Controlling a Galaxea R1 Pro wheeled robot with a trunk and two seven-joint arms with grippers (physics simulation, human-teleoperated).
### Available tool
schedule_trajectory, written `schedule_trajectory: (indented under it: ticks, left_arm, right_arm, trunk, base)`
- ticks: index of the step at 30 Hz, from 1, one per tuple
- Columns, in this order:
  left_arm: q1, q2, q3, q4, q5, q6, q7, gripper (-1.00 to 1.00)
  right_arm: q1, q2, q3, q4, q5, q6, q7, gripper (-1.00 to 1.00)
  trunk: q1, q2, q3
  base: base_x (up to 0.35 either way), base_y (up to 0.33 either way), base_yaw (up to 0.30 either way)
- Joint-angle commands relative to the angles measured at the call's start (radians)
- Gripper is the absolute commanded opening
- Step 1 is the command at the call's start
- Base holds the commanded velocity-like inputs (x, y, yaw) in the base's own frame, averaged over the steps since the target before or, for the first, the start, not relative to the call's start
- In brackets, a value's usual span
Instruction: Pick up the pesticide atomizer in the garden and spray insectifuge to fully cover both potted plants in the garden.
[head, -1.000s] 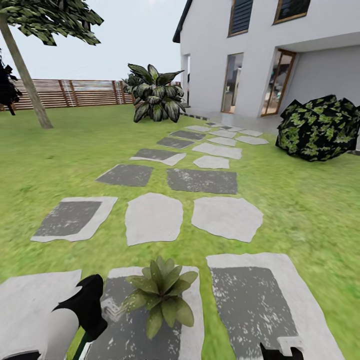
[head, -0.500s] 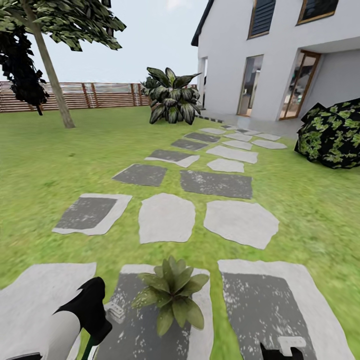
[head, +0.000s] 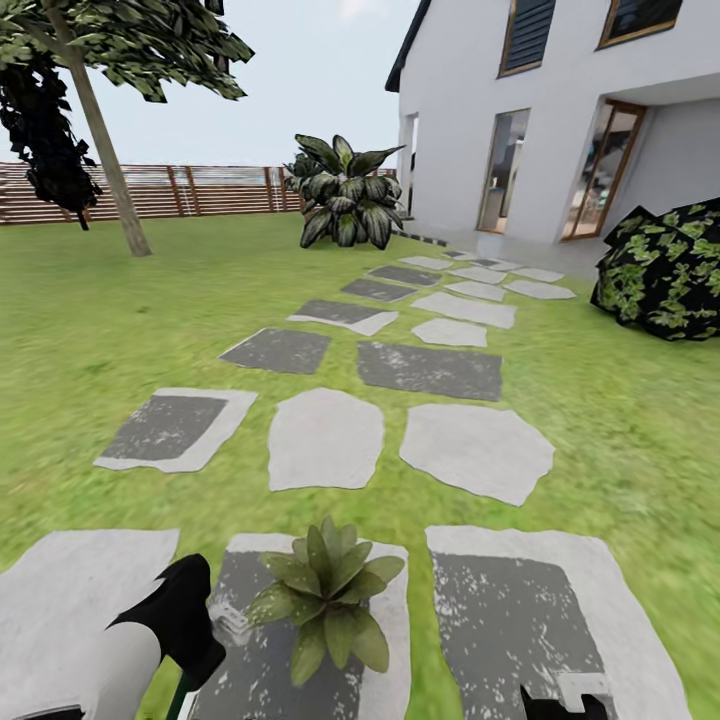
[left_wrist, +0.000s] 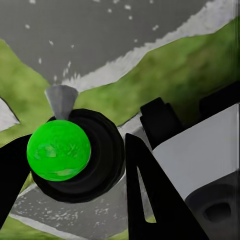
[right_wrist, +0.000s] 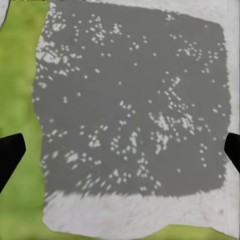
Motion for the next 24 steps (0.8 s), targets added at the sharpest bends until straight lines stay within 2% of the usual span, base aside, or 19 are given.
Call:
schedule_trajectory:
  ticks: [1, 4, 8, 11, 24]
  left_arm:
    - [0.000, -0.001, 0.006, -0.001, -0.003, 0.004, -0.008, -1.00]
    - [0.000, -0.001, 0.006, -0.004, 0.023, 0.004, -0.008, -1.00]
    - [0.000, -0.001, 0.006, -0.010, 0.030, 0.004, -0.007, -1.00]
    - [0.001, 0.000, 0.006, -0.011, 0.030, 0.003, -0.006, -1.00]
    - [0.001, 0.001, 0.005, -0.017, 0.029, 0.003, -0.003, -1.00]
  right_arm:
    - [-0.001, 0.000, -0.009, 0.000, 0.002, -0.004, 0.008, 1.00]
    - [-0.001, 0.000, -0.009, 0.000, 0.002, -0.004, 0.008, 1.00]
    - [-0.001, 0.000, -0.009, 0.000, 0.002, -0.004, 0.008, 1.00]
    - [-0.001, 0.000, -0.009, 0.000, 0.002, -0.004, 0.008, 1.00]
    - [-0.001, 0.000, -0.009, 0.000, 0.002, -0.004, 0.008, 1.00]
  trunk:
    - [0.000, 0.000, -0.001]
    - [0.000, 0.000, -0.001]
    - [0.000, 0.000, -0.001]
    - [0.000, 0.000, -0.001]
    - [0.000, 0.000, -0.001]
  base:
    - [-0.003, -0.008, 0.202]
    - [-0.001, -0.003, 0.239]
    - [0.000, 0.000, 0.258]
    - [0.000, -0.039, 0.084]
    - [0.008, -0.253, 0.016]
